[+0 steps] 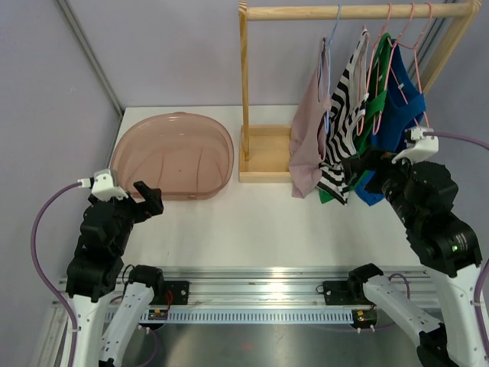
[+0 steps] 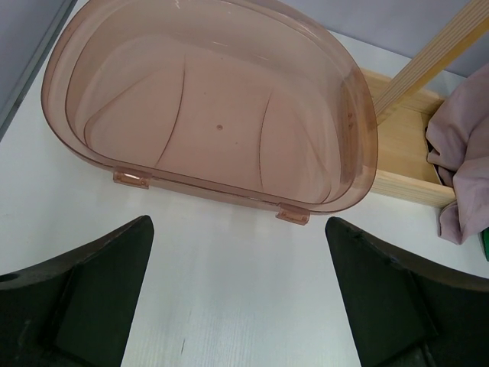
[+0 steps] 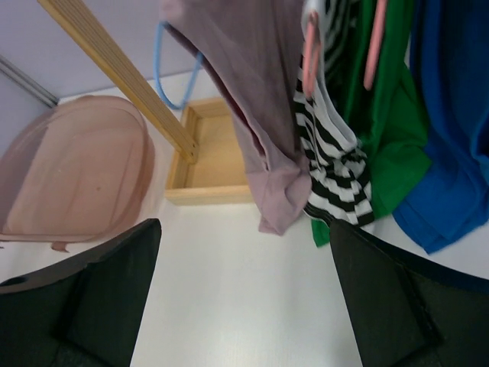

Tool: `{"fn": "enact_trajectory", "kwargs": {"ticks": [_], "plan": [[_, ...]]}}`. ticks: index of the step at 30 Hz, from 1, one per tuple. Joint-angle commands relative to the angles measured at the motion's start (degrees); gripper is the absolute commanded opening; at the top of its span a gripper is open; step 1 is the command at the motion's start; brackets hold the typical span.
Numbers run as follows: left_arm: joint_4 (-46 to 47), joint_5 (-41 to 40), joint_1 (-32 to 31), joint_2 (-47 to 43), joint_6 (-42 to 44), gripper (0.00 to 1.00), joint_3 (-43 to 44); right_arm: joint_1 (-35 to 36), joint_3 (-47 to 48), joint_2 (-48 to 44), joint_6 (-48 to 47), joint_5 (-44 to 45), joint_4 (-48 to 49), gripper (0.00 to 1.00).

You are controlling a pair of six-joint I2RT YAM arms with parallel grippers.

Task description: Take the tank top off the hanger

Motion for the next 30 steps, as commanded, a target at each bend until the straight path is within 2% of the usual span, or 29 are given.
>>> {"fn": "enact_trajectory", "kwargs": {"ticks": [1, 6, 12, 17, 19, 22, 25, 26, 28, 30], "plan": [[3.2, 1.4, -0.3, 0.8, 0.5, 0.99, -0.5, 0.4, 8.7, 7.3, -0.7, -5.2, 7.6, 1.0], [3.3, 2.0, -0.3, 0.9, 0.5, 0.99, -0.6, 0.3, 20.6, 21.4, -2.8, -7.6, 7.4, 0.9], [3.4, 2.2, -0.4, 1.1, 0.4, 0.99, -0.7, 0.3, 37.3, 36.0, -6.4, 0.5, 2.7, 0.76], [3.4, 2.2, -0.4, 1.2, 0.4, 0.99, -0.7, 0.3, 54.0, 47.8, -9.6, 1.5, -3.6, 0.68], [3.4, 2.2, -0.4, 1.1, 0.4, 0.99, -0.7, 0.3, 59.2, 52.5, -10.2, 5.0, -5.1, 0.65], [3.4, 2.2, -0.4, 1.1, 0.5, 0.99, -0.7, 0.3, 63.3, 56.9, -11.1, 9.9, -6.1, 0.64], [3.4, 2.4, -0.4, 1.0, 0.5, 0.99, -0.7, 0.4, 65.1, 60.0, -12.6, 9.7, -5.6, 0.59], [3.5, 2.5, -0.4, 1.1, 0.5, 0.99, -0.7, 0.3, 65.6, 61.3, -13.0, 9.5, -5.4, 0.52], [3.4, 2.6, -0.4, 1.1, 0.5, 0.99, -0.7, 0.4, 67.4, 62.6, -13.8, 9.7, -5.3, 0.47], [3.5, 2.7, -0.4, 1.1, 0.5, 0.99, -0.7, 0.4, 68.7, 64.1, -14.3, 10.2, -5.3, 0.36]]}}
